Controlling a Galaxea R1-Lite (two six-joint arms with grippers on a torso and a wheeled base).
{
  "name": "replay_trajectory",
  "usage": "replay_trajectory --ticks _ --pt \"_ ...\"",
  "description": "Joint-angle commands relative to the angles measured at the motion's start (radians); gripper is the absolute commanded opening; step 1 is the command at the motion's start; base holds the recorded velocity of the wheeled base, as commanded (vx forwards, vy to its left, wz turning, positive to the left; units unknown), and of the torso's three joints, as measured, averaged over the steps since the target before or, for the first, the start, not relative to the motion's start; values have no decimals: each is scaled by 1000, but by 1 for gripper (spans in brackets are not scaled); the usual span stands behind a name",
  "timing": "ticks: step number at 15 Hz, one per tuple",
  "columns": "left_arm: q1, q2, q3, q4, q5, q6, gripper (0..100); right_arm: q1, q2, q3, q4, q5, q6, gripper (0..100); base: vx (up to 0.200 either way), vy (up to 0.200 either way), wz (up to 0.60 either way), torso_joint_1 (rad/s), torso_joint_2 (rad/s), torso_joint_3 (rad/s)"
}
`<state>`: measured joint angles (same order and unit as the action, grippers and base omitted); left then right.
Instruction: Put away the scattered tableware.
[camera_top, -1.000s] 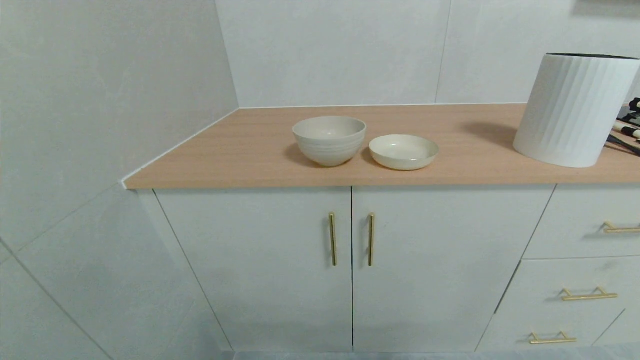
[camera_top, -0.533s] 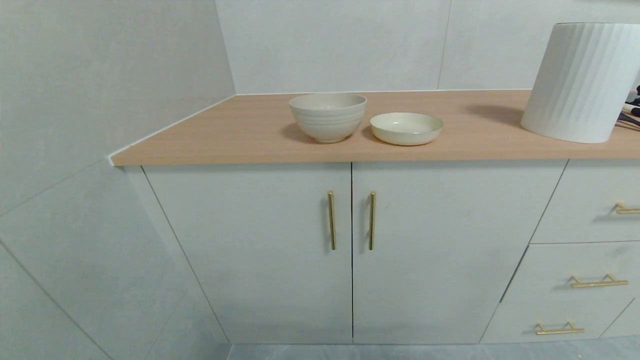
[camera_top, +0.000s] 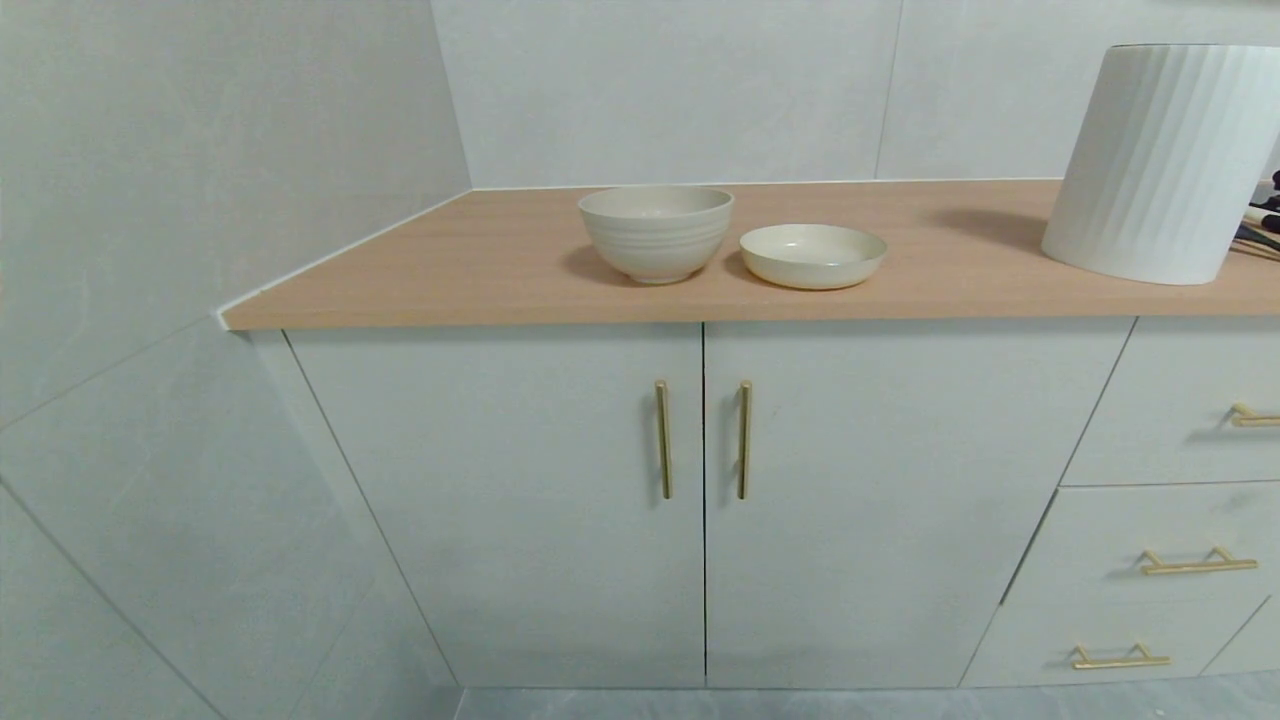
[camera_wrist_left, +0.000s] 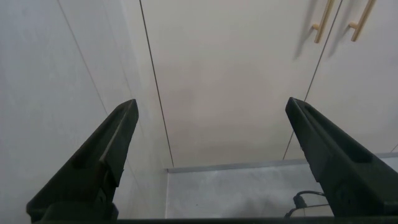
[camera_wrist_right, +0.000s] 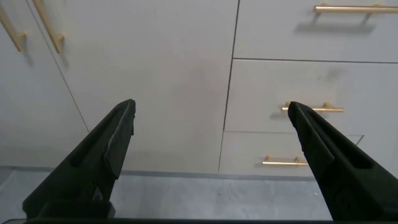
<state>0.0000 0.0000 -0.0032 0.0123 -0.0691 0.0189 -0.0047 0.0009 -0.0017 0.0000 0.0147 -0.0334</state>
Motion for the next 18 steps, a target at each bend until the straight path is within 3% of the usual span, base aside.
replay_trajectory --ticks 1,5,6,12,16,18 --pt "0 0 0 0 0 1 100 0 -1 0 0 11 0 100 0 0 0 0 0 0" --pt "-2 0 0 0 0 1 100 0 1 -12 0 50 -22 100 0 0 0 0 0 0" --pt "-2 0 0 0 0 -1 100 5 18 -142 6 146 29 100 0 0 0 0 0 0" --pt "-2 0 0 0 -1 -1 100 54 550 -285 -21 531 64 100 0 0 0 0 0 0" --pt "-2 0 0 0 -1 -1 100 193 872 -353 -160 539 67 100 0 0 0 0 0 0" --pt "0 0 0 0 0 -1 100 311 1059 -363 -308 530 73 100 0 0 0 0 0 0"
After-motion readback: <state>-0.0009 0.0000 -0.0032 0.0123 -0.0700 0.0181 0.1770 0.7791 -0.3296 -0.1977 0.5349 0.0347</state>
